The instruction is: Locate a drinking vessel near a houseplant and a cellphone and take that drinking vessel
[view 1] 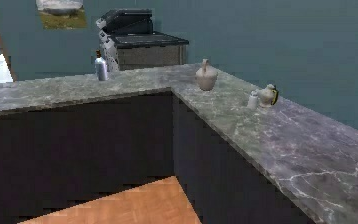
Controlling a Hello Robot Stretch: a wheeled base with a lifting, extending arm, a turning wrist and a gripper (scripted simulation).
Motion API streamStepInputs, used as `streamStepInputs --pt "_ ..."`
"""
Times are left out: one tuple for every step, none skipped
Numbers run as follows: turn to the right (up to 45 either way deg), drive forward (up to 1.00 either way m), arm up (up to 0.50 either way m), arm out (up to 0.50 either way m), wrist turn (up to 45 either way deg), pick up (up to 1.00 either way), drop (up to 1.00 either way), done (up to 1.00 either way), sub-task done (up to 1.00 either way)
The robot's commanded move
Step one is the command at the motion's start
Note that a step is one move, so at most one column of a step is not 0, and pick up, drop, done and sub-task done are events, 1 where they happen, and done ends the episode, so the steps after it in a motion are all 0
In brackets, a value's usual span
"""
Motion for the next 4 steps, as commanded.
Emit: streamStepInputs --pt "0.0 0.00 0.38 0.00 0.0 0.00 0.00 0.00 0.00" --pt "0.0 0.00 0.00 0.42 0.0 0.00 0.00 0.00 0.00" --pt "0.0 0.00 0.00 0.00 45.0 0.00 0.00 0.00 0.00" --pt "0.0 0.00 0.00 0.00 45.0 0.00 0.00 0.00 0.00"
